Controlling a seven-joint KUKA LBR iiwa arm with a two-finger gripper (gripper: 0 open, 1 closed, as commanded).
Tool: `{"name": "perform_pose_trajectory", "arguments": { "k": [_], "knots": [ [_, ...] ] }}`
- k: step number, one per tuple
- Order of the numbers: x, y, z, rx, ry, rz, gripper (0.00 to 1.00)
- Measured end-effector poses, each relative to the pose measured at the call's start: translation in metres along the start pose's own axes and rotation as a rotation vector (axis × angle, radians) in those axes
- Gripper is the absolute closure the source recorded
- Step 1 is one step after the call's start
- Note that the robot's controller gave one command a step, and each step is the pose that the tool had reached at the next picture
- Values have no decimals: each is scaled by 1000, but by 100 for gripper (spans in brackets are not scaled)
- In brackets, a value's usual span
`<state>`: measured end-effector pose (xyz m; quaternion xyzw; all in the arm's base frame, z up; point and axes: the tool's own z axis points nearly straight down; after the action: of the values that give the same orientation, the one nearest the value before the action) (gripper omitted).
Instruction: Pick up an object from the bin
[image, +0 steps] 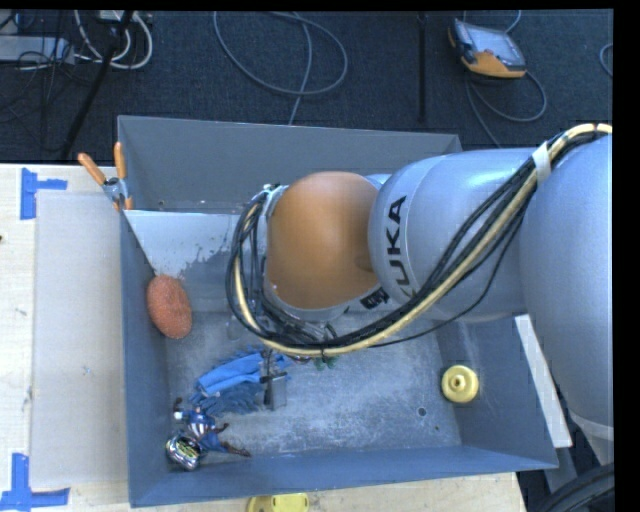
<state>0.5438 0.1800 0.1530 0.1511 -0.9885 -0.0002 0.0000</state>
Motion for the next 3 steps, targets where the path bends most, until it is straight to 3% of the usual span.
{"name": "perform_pose_trajectory", "arguments": {
  "k": [1, 2, 3],
  "knots": [
    [-10, -5, 57, 0, -3, -197, 0],
    [-12, -5, 83, -1, 0, -140, 100],
    [-12, -5, 83, -1, 0, -140, 100]
  ]
}}
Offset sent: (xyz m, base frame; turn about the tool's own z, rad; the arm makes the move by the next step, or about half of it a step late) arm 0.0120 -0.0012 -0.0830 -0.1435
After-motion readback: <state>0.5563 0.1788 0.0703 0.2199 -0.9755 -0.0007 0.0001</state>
